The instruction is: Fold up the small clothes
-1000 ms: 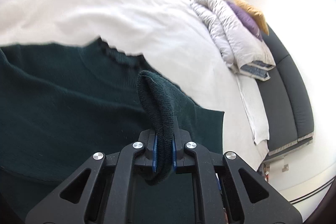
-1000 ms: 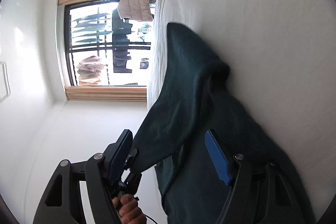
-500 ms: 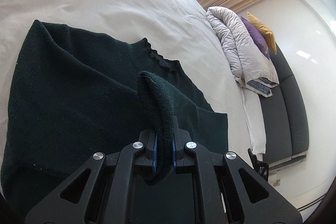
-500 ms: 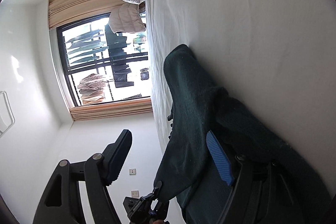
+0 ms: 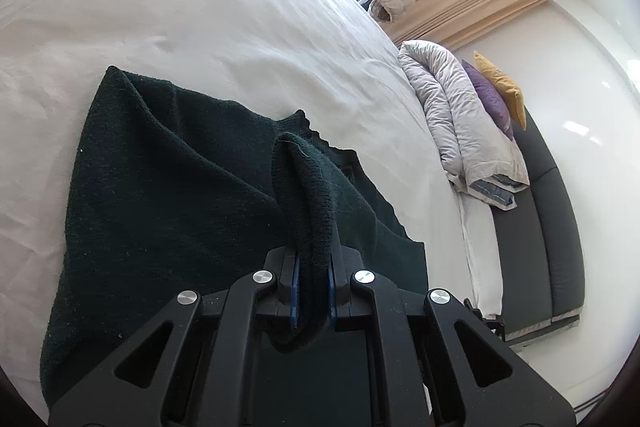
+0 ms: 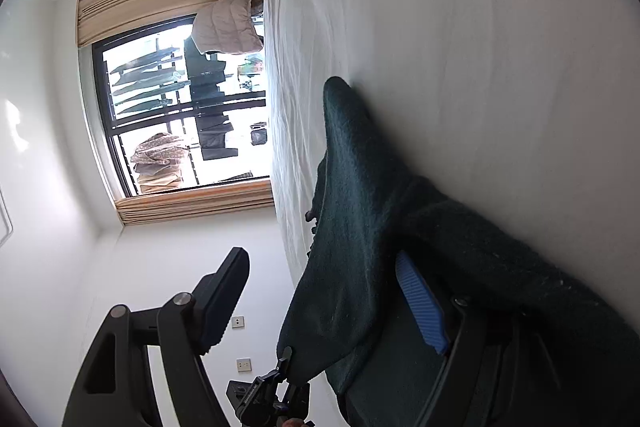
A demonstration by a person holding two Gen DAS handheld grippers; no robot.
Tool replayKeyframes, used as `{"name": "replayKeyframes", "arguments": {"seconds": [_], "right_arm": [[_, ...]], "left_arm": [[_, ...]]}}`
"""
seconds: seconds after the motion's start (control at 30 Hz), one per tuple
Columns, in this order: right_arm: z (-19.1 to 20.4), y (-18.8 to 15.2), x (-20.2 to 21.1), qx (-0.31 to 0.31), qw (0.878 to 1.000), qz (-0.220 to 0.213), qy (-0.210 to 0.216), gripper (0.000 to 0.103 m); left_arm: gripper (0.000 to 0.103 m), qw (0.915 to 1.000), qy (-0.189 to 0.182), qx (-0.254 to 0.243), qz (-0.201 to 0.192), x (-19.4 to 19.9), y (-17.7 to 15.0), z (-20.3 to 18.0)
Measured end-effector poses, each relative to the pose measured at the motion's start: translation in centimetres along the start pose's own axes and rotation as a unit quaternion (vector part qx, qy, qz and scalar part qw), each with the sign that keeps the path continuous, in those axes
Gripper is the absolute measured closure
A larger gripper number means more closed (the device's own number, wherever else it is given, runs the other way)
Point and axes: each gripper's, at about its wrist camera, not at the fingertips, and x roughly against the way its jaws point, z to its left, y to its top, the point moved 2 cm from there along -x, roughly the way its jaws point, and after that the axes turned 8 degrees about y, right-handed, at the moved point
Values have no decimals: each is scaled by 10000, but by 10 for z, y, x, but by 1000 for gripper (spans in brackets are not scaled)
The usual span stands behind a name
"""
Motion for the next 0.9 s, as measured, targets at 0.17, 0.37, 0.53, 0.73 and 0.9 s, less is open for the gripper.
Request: {"name": "replayKeyframes", "arguments": {"seconds": [0.17,0.37,0.53,0.73,0.9], "right_arm": [[1,17,0,20,9996,-266,-21,24],[-2,7,12,265,9972,-678,178,36],[-6,7,11,526,9969,-578,2,44],[4,-1,15,661,9963,-290,-477,41],[27,-10,49,723,9959,-412,-363,35]], "left_arm": [[95,9998,165,88,64,-8,-7,15],[95,9981,325,495,160,-35,-16,59],[95,9988,402,267,67,-44,-15,62],[94,9979,619,-191,-24,-43,-22,54],[94,9973,671,-296,-38,-42,-24,50]]}}
